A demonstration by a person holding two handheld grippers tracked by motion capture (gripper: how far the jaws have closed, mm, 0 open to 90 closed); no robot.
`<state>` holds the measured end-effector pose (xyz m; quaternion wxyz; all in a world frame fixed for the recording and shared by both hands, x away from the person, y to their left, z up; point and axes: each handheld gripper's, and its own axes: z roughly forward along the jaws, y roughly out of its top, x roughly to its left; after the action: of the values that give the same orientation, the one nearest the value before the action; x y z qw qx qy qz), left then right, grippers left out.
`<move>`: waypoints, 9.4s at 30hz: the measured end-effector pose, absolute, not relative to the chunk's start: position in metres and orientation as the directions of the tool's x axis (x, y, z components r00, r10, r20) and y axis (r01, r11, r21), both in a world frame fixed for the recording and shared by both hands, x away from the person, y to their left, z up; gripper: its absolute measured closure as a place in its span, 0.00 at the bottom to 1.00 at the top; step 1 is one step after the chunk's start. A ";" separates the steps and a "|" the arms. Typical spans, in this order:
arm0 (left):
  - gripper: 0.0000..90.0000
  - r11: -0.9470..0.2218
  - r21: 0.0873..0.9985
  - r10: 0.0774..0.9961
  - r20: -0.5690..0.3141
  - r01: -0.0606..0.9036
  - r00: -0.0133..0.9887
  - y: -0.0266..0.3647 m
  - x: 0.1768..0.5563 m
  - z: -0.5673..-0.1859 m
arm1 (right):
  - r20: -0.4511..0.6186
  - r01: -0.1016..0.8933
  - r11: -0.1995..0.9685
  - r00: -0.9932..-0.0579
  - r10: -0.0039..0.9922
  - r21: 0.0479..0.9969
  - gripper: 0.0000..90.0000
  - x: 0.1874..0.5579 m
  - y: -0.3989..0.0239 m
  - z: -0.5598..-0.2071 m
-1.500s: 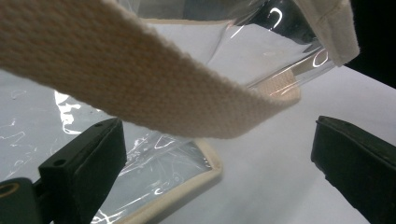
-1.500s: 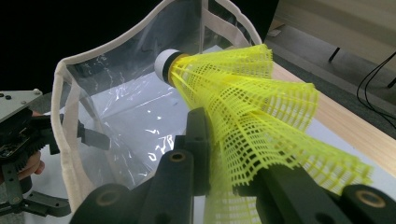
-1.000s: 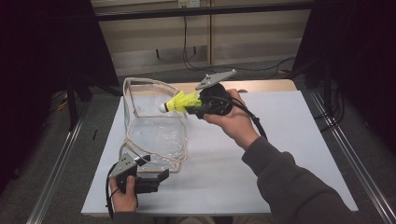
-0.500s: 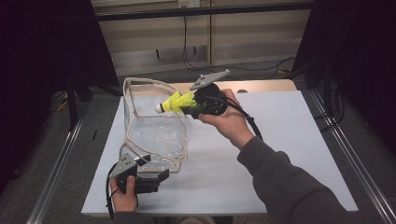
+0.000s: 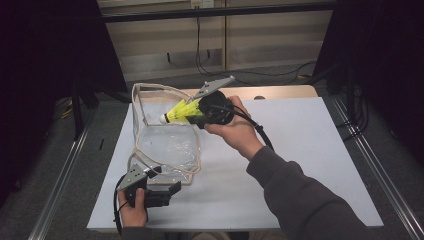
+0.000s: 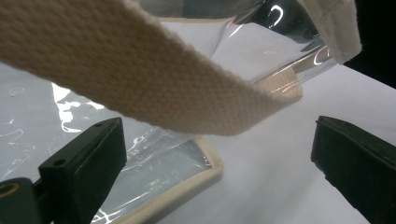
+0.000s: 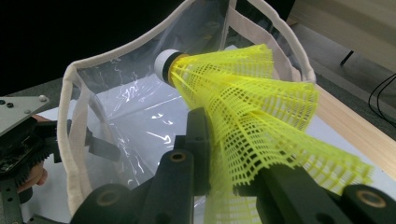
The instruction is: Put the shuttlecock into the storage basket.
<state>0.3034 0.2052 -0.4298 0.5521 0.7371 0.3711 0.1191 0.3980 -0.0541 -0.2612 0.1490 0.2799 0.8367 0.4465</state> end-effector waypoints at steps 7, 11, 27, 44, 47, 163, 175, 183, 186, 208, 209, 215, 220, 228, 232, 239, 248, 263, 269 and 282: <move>0.04 -0.119 0.902 0.677 -0.232 0.415 0.698 0.205 0.303 -0.430 | 0.003 0.333 0.447 -0.805 0.593 0.830 0.89 0.399 -0.048 -0.262; 0.04 -0.123 0.901 0.674 -0.233 0.417 0.701 0.206 0.303 -0.430 | -0.002 0.328 0.454 -0.809 0.587 0.829 0.89 0.399 -0.044 -0.262; 0.04 -0.123 0.901 0.674 -0.233 0.417 0.701 0.207 0.303 -0.430 | -0.020 0.317 0.488 -0.822 0.569 0.813 0.89 0.400 -0.027 -0.268; 0.04 -0.124 0.900 0.671 -0.234 0.417 0.704 0.206 0.303 -0.430 | -0.030 0.317 0.507 -0.825 0.564 0.802 0.89 0.403 -0.014 -0.276; 0.04 -0.125 0.901 0.673 -0.231 0.416 0.702 0.207 0.303 -0.430 | -0.027 0.319 0.503 -0.824 0.566 0.803 0.89 0.405 -0.013 -0.277; 0.04 -0.109 0.902 0.675 -0.240 0.417 0.698 0.206 0.302 -0.432 | -0.009 0.384 0.577 -0.827 0.562 0.721 0.88 0.421 0.058 -0.320; 0.04 -0.109 0.901 0.670 -0.246 0.421 0.700 0.206 0.302 -0.431 | -0.011 0.385 0.582 -0.828 0.561 0.716 0.88 0.420 0.064 -0.323; 0.04 -0.102 0.903 0.674 -0.247 0.418 0.696 0.206 0.302 -0.432 | -0.014 0.386 0.592 -0.830 0.557 0.708 0.88 0.420 0.067 -0.327; 0.04 -0.102 0.903 0.675 -0.246 0.418 0.696 0.206 0.302 -0.432 | -0.013 0.390 0.597 -0.830 0.558 0.702 0.88 0.421 0.068 -0.328; 0.04 -0.111 0.901 0.673 -0.242 0.418 0.699 0.208 0.302 -0.431 | -0.022 0.393 0.609 -0.829 0.559 0.689 0.88 0.422 0.070 -0.334; 0.04 -0.111 0.901 0.673 -0.241 0.418 0.699 0.208 0.302 -0.431 | -0.026 0.389 0.611 -0.830 0.558 0.689 0.88 0.422 0.070 -0.335; 0.04 -0.113 0.902 0.674 -0.238 0.417 0.699 0.209 0.302 -0.431 | -0.032 0.386 0.623 -0.834 0.552 0.680 0.88 0.422 0.071 -0.336; 0.04 -0.110 0.902 0.675 -0.240 0.417 0.697 0.209 0.301 -0.431 | -0.025 0.392 0.625 -0.834 0.550 0.675 0.88 0.422 0.073 -0.339; 0.04 -0.109 0.902 0.679 -0.239 0.418 0.694 0.209 0.301 -0.431 | -0.024 0.392 0.643 -0.842 0.539 0.658 0.88 0.422 0.077 -0.346; 0.04 -0.109 0.902 0.677 -0.240 0.418 0.695 0.210 0.301 -0.431 | -0.015 0.399 0.648 -0.845 0.535 0.649 0.88 0.422 0.079 -0.348; 0.04 -0.110 0.903 0.678 -0.238 0.416 0.695 0.210 0.301 -0.431 | -0.005 0.397 0.659 -0.855 0.519 0.639 0.87 0.420 0.083 -0.353; 0.04 -0.104 0.905 0.684 -0.236 0.413 0.690 0.210 0.300 -0.430 | 0.040 0.431 0.644 -0.848 0.528 0.632 0.79 0.422 0.084 -0.357; 0.04 -0.106 0.906 0.684 -0.233 0.410 0.691 0.212 0.300 -0.430 | 0.046 0.433 0.644 -0.849 0.526 0.631 0.78 0.421 0.085 -0.359; 0.04 -0.107 0.906 0.685 -0.233 0.411 0.691 0.212 0.300 -0.430 | 0.061 0.448 0.640 -0.844 0.532 0.624 0.75 0.421 0.084 -0.357; 0.04 -0.107 0.907 0.681 -0.232 0.408 0.695 0.212 0.300 -0.429 | 0.061 0.459 0.630 -0.835 0.547 0.626 0.75 0.422 0.079 -0.352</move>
<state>0.3001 0.2117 -0.4292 0.5556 0.7339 0.3709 0.1230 0.4218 0.0791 -0.3522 0.0674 0.2792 0.9003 0.3270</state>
